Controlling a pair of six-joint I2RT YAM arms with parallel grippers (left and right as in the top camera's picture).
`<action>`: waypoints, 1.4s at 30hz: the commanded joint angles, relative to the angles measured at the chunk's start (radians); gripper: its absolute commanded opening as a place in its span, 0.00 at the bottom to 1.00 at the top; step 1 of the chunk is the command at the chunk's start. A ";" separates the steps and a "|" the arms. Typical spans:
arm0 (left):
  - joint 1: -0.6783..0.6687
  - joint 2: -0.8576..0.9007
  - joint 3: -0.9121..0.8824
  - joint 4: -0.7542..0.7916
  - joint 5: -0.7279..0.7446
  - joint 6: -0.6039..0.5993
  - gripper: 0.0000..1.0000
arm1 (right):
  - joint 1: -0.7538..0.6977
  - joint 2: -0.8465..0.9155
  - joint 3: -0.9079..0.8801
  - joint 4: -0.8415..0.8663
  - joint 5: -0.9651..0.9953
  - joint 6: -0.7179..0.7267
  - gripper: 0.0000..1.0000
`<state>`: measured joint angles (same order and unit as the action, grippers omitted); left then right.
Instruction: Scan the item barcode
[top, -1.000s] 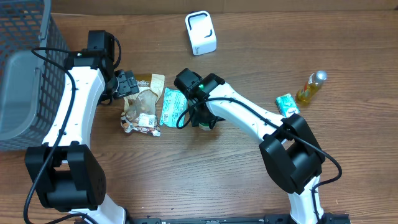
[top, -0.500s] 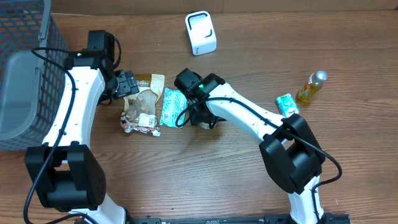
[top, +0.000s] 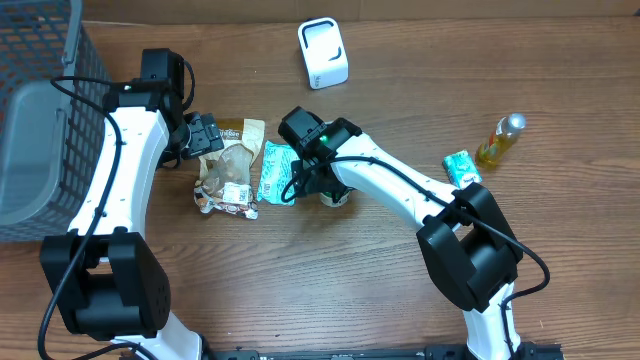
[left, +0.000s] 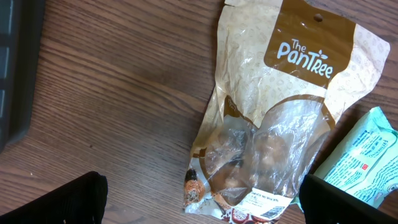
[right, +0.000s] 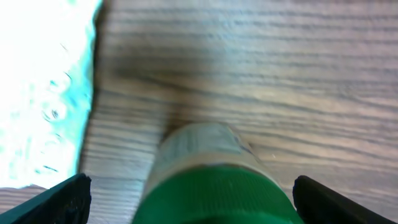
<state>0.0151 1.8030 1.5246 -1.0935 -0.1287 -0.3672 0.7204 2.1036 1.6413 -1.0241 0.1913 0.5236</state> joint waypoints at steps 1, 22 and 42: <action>0.004 0.009 -0.005 -0.001 -0.009 -0.007 0.99 | -0.006 0.000 -0.004 0.005 0.014 0.000 1.00; 0.004 0.009 -0.005 -0.001 -0.009 -0.007 1.00 | -0.025 0.000 -0.077 0.047 -0.014 0.004 0.87; 0.004 0.009 -0.005 -0.001 -0.009 -0.007 1.00 | -0.025 0.000 -0.077 0.058 -0.016 0.001 0.68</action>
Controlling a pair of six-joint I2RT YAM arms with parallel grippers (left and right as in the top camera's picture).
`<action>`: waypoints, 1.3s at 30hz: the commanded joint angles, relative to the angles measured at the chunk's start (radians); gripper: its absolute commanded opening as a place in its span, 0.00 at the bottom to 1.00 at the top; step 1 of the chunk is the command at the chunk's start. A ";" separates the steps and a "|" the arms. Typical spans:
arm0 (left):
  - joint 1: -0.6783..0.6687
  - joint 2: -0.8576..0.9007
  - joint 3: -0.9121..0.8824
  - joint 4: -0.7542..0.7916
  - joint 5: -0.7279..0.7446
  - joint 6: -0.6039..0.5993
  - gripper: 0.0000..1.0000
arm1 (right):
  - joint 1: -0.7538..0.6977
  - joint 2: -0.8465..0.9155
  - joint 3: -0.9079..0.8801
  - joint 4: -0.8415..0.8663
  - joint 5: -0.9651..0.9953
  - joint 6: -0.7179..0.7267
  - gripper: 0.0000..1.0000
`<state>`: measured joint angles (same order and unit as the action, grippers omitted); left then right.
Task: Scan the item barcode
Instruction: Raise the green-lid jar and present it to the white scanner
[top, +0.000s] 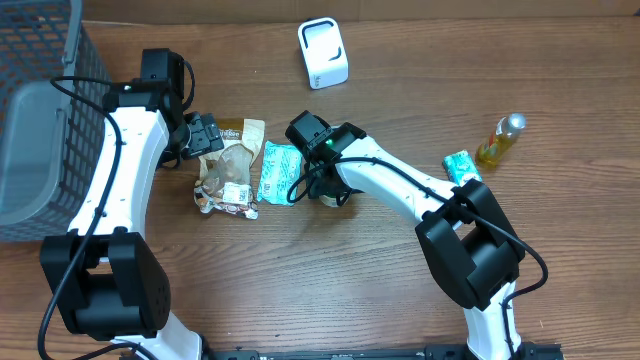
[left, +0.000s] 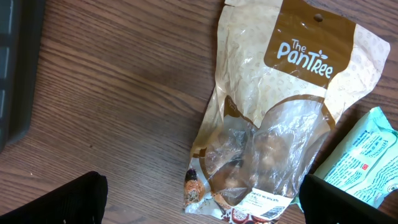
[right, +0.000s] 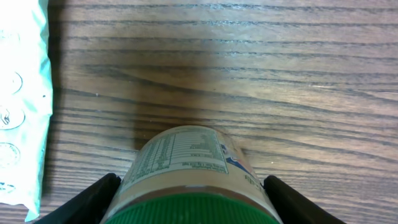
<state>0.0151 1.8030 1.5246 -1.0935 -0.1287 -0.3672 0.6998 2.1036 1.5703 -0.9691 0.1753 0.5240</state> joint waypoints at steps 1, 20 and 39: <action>0.004 0.009 -0.005 -0.001 -0.009 -0.007 1.00 | -0.005 0.000 -0.006 0.003 0.000 -0.001 0.67; 0.004 0.009 -0.005 -0.001 -0.009 -0.007 1.00 | -0.011 -0.244 -0.004 -0.057 0.007 0.000 0.58; 0.004 0.009 -0.005 -0.001 -0.009 -0.007 0.99 | -0.010 -0.299 -0.004 -0.108 0.003 0.000 0.55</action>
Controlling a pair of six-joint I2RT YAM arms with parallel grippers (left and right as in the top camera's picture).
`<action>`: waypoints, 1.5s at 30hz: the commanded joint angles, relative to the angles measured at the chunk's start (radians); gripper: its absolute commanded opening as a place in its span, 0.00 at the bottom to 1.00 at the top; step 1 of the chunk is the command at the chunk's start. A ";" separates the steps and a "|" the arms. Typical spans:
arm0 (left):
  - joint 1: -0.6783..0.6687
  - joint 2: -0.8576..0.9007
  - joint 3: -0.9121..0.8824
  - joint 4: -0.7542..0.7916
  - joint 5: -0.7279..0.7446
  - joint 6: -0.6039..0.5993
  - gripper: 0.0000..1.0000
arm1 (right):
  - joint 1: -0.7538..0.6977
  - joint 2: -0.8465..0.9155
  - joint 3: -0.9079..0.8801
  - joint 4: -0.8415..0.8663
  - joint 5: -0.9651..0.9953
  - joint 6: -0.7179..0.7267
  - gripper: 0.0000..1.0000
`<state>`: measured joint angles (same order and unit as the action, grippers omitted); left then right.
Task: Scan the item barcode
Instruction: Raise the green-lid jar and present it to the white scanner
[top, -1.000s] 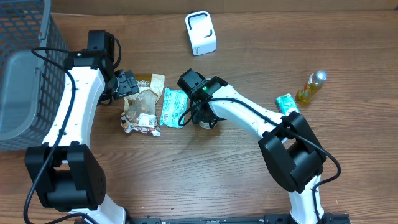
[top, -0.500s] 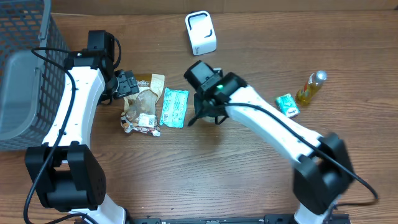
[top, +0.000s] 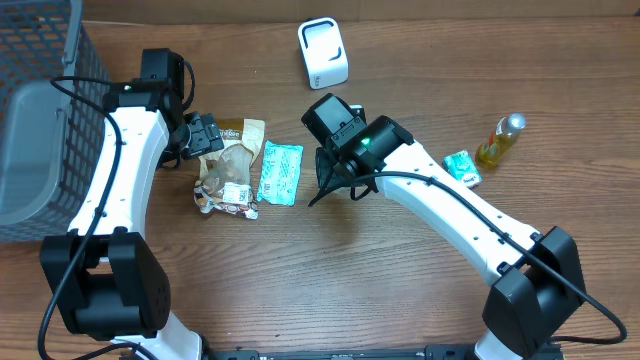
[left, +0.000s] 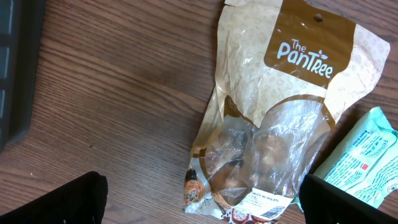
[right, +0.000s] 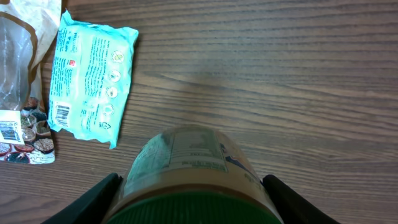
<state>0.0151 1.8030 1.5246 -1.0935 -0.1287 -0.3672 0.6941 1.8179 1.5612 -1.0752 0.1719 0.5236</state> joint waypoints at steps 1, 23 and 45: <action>0.004 0.009 -0.005 -0.001 -0.009 -0.007 1.00 | -0.005 -0.013 0.005 -0.002 0.007 0.000 0.55; 0.004 0.009 -0.005 -0.001 -0.009 -0.007 1.00 | -0.006 -0.016 0.160 0.131 0.005 -0.145 0.18; 0.004 0.009 -0.005 -0.001 -0.009 -0.007 1.00 | -0.176 0.276 0.272 0.933 0.141 -0.297 0.17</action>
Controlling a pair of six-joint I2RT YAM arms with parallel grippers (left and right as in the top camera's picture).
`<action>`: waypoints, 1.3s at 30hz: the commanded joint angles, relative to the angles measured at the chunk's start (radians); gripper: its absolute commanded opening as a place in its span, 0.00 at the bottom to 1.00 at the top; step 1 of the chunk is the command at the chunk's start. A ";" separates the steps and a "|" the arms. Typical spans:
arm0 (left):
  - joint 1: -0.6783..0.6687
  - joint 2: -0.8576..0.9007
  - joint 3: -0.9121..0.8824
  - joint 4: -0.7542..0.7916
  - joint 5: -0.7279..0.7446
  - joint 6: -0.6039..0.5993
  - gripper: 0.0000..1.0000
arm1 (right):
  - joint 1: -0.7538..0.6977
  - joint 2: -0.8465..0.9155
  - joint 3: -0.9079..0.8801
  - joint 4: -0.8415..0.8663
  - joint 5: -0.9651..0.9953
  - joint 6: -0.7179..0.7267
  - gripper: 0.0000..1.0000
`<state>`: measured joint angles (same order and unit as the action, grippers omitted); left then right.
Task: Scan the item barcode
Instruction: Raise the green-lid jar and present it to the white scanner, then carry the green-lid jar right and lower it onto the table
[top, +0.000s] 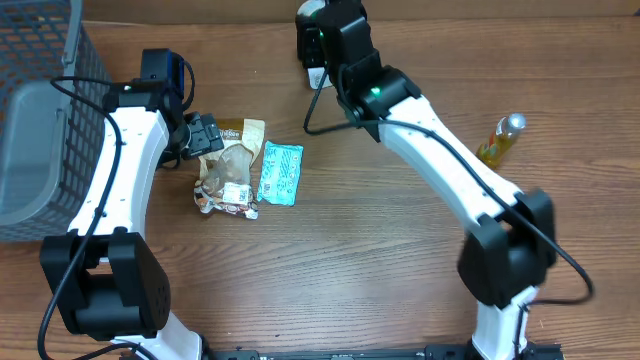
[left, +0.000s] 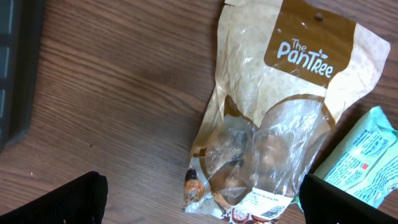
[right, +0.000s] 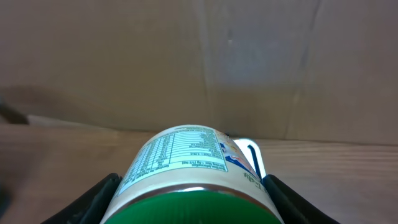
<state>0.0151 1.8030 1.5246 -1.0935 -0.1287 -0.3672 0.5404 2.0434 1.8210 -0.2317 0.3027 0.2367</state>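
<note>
A jar with a green lid and a nutrition label (right: 186, 158) is held by my right gripper (right: 189, 208), which is shut on it just below the lid. The label faces up toward the camera. The white barcode scanner (right: 252, 155) stands right behind the jar, mostly hidden by it. In the overhead view the right gripper (top: 328, 35) is at the table's far edge, covering the scanner. My left gripper (left: 202, 208) hangs open over the lower end of a tan PanTree snack bag (left: 280, 124), with nothing between its fingers.
A teal wipes packet (top: 281, 172) lies beside the snack bag (top: 230, 165). A grey wire basket (top: 40, 100) fills the far left. A yellow bottle (top: 500, 140) lies at the right. A brown cardboard wall (right: 186, 62) rises behind the scanner.
My right gripper has moved with the jar from above the table's middle to the far edge, right in front of the scanner. The left arm has not moved.
My right gripper was open around the standing jar beside the teal packet. Then it was shut on the jar on the table. Then it held the jar above the table, and now it holds it at the scanner. The left gripper stayed open over the snack bag.
</note>
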 joint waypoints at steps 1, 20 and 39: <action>0.004 0.009 -0.005 -0.001 -0.009 -0.007 1.00 | -0.032 0.074 0.012 0.127 0.010 -0.010 0.17; 0.004 0.009 -0.005 -0.001 -0.009 -0.007 1.00 | -0.067 0.288 0.012 0.515 -0.016 -0.010 0.22; 0.004 0.009 -0.005 -0.001 -0.009 -0.007 1.00 | -0.100 0.454 0.012 0.747 -0.016 -0.009 0.22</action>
<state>0.0151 1.8030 1.5246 -1.0935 -0.1284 -0.3672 0.4591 2.4851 1.8187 0.4934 0.2844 0.2314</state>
